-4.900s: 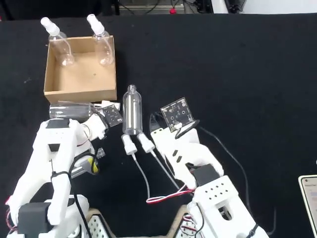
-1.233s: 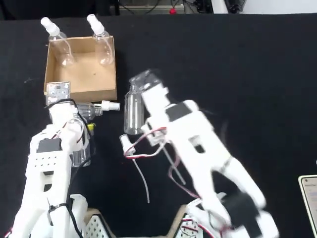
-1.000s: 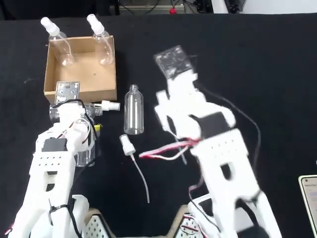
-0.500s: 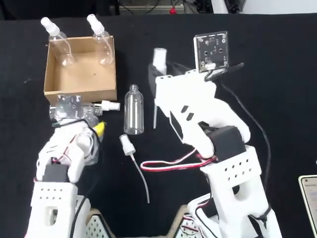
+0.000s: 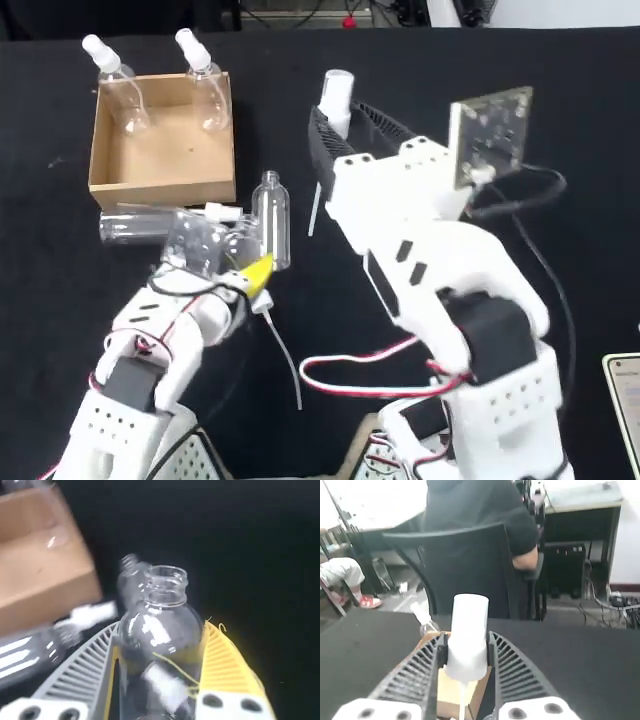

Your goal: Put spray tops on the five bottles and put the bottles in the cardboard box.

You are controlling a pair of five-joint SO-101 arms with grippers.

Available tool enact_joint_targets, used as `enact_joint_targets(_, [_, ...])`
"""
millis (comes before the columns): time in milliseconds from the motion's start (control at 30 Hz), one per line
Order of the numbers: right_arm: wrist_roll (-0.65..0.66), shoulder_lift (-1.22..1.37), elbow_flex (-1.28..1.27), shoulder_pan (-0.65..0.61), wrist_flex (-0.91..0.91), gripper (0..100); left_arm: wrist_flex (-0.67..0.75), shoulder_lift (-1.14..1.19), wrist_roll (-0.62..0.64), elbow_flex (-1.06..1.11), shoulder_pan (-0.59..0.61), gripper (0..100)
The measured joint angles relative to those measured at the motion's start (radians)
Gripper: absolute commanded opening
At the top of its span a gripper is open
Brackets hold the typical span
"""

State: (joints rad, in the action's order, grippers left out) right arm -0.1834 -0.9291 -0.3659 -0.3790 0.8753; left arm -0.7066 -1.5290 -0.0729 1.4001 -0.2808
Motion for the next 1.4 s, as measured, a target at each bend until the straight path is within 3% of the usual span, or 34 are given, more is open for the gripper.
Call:
enact_joint_targets(200, [-0.084,-0.029,0.0,-0.003,0.0,1.1,0.0,-0.144,0.0,0.077,-0.112,8])
enact_joint_targets(367, [-0.163,-0.034,-0.06,-0.029,-0.021,1.1,0.0,-0.279,0.002,0.14,-0.115,8])
enact_joint_targets(767, [-0.173,-0.034,-0.141,-0.037,-0.106,1.1,0.0,-0.282,0.002,0.149,-0.114,8])
enact_joint_targets(1100, [-0.173,-0.034,-0.318,-0.037,-0.325,1.1,0.0,-0.282,0.002,0.149,-0.114,8])
enact_joint_targets(1400, [-0.173,-0.032,-0.394,-0.037,-0.338,1.1,0.0,-0.282,0.002,0.149,-0.114,8])
